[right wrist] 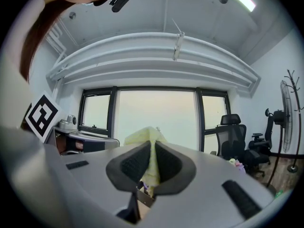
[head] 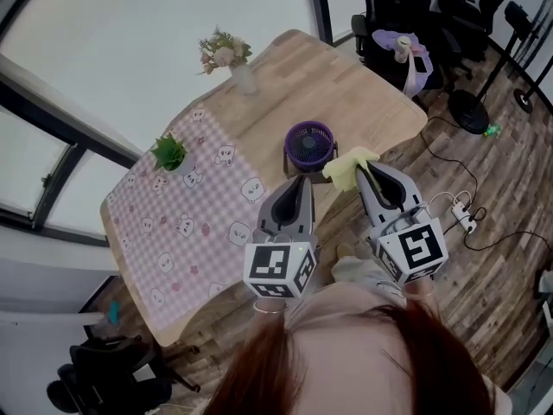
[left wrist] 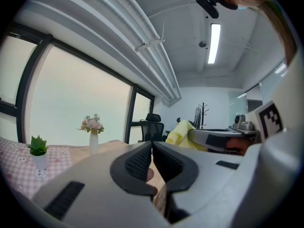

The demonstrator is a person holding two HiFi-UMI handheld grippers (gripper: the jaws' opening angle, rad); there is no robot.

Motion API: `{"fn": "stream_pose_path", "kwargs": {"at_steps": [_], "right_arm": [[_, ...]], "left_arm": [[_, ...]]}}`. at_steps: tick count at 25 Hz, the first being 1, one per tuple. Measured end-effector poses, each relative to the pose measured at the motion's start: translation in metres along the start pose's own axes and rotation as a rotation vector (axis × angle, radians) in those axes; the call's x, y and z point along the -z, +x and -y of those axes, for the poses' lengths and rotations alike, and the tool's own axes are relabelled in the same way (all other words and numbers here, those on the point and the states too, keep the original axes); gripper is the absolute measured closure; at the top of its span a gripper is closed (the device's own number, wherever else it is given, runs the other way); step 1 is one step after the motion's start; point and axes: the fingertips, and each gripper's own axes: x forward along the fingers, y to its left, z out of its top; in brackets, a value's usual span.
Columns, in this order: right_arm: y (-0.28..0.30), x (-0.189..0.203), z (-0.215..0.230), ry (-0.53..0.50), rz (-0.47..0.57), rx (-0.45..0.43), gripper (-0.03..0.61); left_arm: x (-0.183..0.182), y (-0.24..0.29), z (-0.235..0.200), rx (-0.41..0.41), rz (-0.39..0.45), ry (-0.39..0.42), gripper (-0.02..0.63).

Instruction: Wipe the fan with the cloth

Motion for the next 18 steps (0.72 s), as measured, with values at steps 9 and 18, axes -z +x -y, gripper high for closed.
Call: {"fn": "stream_pose_path", "kwargs": {"at_steps": [9,18], "right_arm": [[0.041,0.005,0.034,-0.003,-0.017,-0.062,0.554],[0.084,0.018,0.05,0.025,-0.055,-0.155,0.554]], "left_arm": [[0.006,0.049,-0.016,-0.031,-0.05,0.0,0.598],[0.031,0.07,-0.046,-0.133,-0.158,-0.026,0.597]]}}
